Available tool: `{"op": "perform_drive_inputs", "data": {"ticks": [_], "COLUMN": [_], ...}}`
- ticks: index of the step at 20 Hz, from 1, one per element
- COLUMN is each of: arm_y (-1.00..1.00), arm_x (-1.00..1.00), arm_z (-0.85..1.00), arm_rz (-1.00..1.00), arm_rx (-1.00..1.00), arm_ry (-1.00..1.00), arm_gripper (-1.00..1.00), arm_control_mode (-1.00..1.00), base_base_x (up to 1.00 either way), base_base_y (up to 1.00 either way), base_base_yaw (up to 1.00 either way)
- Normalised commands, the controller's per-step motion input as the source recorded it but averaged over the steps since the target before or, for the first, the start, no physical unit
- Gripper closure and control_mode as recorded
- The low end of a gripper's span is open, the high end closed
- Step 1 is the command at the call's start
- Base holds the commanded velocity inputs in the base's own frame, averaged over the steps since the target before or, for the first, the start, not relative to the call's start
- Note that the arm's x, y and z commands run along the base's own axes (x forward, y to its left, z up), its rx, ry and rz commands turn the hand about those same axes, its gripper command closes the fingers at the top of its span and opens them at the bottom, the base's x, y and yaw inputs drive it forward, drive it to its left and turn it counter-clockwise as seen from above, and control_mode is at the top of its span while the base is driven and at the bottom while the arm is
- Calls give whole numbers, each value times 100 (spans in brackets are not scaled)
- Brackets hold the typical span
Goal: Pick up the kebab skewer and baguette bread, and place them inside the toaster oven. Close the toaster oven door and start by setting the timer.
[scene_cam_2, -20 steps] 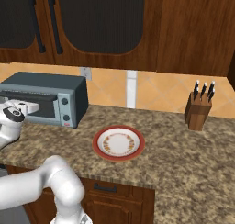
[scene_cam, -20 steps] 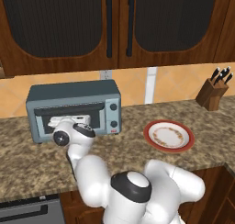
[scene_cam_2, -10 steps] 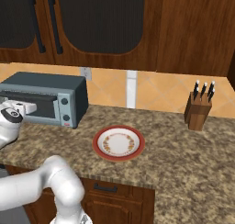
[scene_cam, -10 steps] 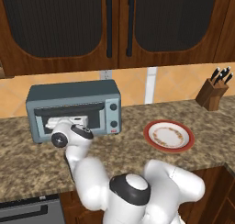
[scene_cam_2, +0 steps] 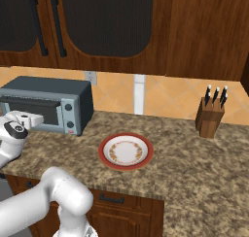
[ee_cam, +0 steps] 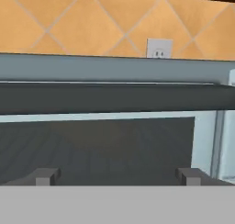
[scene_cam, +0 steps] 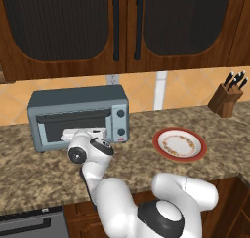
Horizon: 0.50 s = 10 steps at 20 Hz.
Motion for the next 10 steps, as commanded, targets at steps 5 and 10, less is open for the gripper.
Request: {"op": "perform_drive_inputs", "data": {"ticks": [5,10], "arm_y": [-67,-52], "arm_x": [-13,-7], "arm_z": [0,0], "arm_rz": [0,0], "arm_rx": [0,0], "arm_ry": [0,0], "arm_gripper": [-100,-100], "arm_control_mode": [-100,-100], "base_base_x": [0,0], "base_base_y": [0,0], "base_base_yaw": [0,0]}}
